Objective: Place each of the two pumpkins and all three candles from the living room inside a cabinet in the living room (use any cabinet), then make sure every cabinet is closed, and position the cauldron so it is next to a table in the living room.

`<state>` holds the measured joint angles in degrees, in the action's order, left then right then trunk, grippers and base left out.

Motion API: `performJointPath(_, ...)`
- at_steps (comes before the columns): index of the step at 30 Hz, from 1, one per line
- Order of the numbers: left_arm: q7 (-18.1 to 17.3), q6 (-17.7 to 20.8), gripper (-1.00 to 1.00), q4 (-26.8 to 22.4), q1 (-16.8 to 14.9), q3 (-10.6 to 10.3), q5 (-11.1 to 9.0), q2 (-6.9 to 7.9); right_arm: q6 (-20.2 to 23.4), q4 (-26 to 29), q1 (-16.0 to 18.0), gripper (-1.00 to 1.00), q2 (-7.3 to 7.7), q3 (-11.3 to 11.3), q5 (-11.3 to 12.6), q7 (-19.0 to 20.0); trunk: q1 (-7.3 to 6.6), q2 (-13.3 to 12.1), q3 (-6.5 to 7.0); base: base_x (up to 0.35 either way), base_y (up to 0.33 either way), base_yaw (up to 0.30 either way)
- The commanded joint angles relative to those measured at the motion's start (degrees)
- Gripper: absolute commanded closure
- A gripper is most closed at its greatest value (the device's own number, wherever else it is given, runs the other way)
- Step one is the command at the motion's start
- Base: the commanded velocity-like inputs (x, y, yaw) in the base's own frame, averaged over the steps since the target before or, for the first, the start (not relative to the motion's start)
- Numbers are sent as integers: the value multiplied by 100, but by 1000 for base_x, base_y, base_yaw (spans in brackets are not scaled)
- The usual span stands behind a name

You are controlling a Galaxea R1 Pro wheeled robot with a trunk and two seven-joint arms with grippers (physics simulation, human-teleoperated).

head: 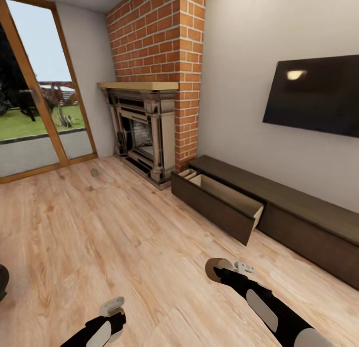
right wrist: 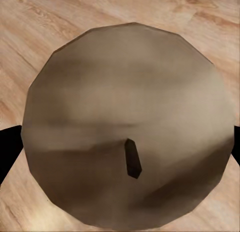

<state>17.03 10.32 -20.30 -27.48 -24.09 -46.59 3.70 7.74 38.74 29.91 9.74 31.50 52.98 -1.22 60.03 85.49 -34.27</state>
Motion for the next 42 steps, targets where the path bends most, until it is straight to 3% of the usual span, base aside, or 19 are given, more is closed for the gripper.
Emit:
performJointPath(1,46,22,100,-18,-3,-46,-35,6,8,10,6,100,8,22,39,-10,3,3,-5,343,0,33)
performJointPath(25,46,16,100,-18,-3,-43,-35,7,16,11,6,100,10,22,45,-1,3,3,-5,336,107,-1)
performJointPath(42,46,19,100,-18,-3,-43,-35,7,17,10,6,100,10,21,46,-1,3,3,-5,241,245,-232)
